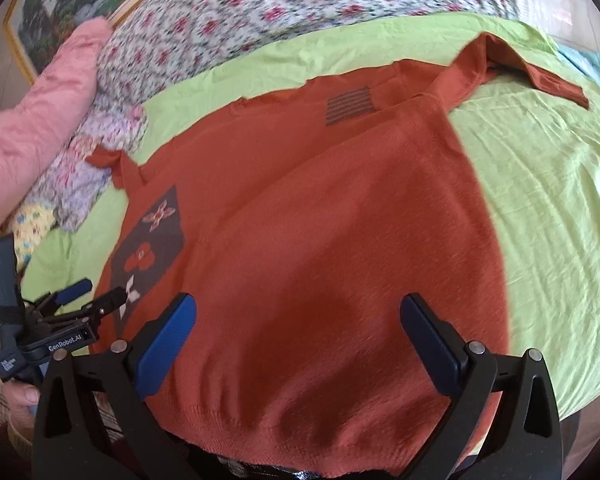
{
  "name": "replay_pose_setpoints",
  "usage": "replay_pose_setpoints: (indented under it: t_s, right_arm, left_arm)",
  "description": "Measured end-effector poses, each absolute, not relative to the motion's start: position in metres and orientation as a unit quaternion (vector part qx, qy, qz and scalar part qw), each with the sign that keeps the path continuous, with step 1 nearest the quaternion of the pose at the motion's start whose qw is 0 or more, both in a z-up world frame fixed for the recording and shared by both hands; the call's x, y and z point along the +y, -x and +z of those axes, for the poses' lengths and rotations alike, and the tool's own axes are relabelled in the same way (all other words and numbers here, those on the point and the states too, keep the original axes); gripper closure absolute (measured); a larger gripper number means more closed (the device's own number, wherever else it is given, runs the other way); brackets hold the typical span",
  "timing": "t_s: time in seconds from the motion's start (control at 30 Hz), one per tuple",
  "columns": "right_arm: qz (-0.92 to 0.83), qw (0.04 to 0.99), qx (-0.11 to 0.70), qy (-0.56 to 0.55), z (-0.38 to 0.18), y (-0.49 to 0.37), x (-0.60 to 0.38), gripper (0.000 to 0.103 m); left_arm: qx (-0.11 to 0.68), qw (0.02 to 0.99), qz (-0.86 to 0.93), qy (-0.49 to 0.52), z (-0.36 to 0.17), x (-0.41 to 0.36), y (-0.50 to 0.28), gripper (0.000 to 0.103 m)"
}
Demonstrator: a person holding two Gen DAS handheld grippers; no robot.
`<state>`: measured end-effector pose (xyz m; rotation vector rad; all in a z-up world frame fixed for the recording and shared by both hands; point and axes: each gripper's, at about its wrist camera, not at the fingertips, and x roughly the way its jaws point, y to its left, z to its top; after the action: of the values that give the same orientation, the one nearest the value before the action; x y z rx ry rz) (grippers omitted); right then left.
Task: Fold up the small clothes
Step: 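Grasp the sweater sleeve cuff with the right gripper and lift it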
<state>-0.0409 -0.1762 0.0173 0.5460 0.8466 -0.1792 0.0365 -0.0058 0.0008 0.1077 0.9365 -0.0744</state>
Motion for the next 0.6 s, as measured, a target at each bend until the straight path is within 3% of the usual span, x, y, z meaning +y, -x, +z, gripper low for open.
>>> replay_pose_setpoints:
  t_s: [0.4,0.6]
  right_arm:
    - [-0.215,0.852,0.346,-0.328,0.033,0.052,-0.339,0.002]
    - [-0.276,0.839,0.324,-0.34,0.028,0.04,-0.427,0.016]
  left_arm:
    - [0.413,0.906,-0.013,-0.089,0.028,-0.019,-0.112,0.011]
    - [0.429,0.9,-0.008,-0.078,0.028,-0.024,-0.154,0.011]
